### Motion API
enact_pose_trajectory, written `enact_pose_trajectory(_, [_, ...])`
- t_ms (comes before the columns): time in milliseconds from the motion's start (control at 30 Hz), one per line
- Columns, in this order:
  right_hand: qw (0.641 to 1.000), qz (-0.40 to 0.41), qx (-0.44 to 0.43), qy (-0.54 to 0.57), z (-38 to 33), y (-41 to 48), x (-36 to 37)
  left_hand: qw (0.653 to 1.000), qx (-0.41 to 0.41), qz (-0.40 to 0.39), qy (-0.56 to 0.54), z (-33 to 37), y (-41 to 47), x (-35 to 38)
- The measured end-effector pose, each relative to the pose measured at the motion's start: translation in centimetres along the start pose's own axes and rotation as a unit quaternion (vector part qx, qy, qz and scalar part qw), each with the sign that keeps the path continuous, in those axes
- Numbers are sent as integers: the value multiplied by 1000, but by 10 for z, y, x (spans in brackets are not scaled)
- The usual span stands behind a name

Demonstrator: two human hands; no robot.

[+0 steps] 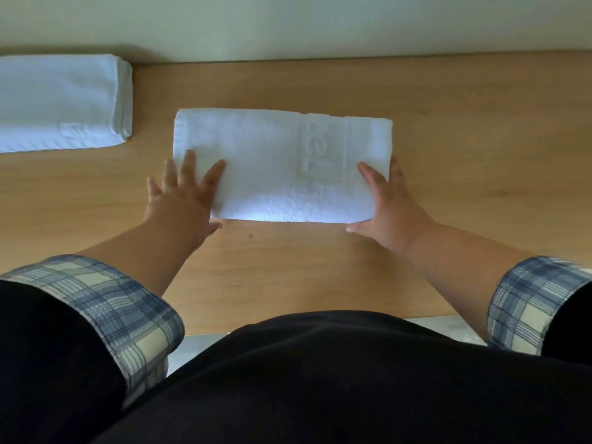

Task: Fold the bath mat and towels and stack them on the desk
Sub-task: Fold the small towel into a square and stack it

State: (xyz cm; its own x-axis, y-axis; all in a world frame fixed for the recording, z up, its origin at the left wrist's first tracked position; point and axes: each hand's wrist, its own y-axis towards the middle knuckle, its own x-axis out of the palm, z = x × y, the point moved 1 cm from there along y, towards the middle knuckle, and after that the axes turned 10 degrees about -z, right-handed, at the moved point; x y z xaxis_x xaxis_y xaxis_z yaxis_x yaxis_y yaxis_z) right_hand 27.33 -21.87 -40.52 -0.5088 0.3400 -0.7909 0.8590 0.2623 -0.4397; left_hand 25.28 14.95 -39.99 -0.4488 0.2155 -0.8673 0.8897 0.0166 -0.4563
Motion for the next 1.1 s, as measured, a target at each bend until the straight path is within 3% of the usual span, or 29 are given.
enact_pose_trajectory(133, [965, 77, -48, -244, -2, 6, 1, 992, 47, 48, 106, 2, 9, 1])
enact_pose_trajectory(333, [952, 63, -100, -282, -1, 14, -4, 994, 87, 52, 31, 5, 13, -6])
enact_pose_trajectory(500, [981, 7, -93, -172, -4, 14, -15, 994, 85, 59, -29, 0, 4, -13])
enact_pose_trajectory(600, [997, -49, -65, 0, -8, 10, -17, 991, 82, 38, -99, -7, -10, -3])
enact_pose_trajectory(667, [990, -16, -22, 138, -12, 12, -15, 979, 60, 35, -193, -12, -14, -1])
enact_pose_trajectory(800, [959, -16, 35, 280, -19, 17, -12, 898, -64, 6, -436, -26, 5, 2])
enact_pose_trajectory(933, [926, -2, 43, 374, -15, 25, -12, 838, -37, -54, -542, -31, 17, 3])
enact_pose_trajectory(1100, [862, -43, 72, 501, -10, 38, -17, 720, -56, -109, -683, -35, 24, -1])
